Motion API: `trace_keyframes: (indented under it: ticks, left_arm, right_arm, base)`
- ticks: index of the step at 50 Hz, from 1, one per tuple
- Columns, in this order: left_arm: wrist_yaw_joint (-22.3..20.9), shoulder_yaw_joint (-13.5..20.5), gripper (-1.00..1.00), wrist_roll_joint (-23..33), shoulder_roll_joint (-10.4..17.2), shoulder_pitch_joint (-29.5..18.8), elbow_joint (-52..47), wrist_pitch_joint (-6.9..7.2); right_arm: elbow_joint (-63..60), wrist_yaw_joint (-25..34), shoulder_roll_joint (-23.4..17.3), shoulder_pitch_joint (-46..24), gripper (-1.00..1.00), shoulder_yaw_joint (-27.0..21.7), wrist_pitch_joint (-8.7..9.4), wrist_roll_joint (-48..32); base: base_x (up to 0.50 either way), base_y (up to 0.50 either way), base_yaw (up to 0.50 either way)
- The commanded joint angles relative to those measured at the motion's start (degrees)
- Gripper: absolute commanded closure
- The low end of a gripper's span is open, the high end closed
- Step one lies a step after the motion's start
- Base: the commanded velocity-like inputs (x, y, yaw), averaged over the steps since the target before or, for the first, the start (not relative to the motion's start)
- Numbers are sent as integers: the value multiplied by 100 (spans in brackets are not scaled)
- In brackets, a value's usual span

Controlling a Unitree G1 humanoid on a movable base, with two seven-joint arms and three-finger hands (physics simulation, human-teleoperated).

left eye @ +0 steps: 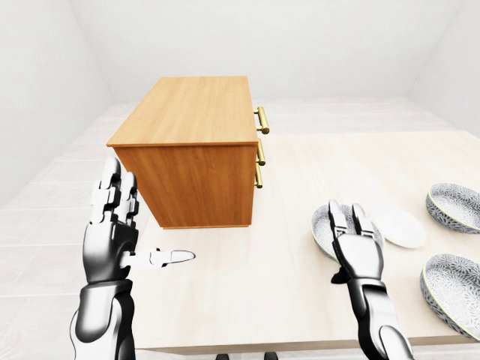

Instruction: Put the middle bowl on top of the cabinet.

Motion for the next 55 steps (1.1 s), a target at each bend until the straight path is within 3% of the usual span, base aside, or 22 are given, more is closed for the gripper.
trace_keyframes:
  ticks: [1,21,55]
  left_arm:
    - [5,-14,-100,8,-3,3,42,0]
    - [-13,31,-100,-43,-1,22,-2,0]
    - [-33,36,-100,-23,-12,28,-39,0]
  right_arm:
    - [82,-101,-7,42,-100,35,2,-8]
    - [239,-303,12,179,-100,95,-71,44]
    - [339,-388,-27,183,-100,135,-48,-2]
  base:
    - [0,0,0]
    - [0,0,0]
    - [0,0,0]
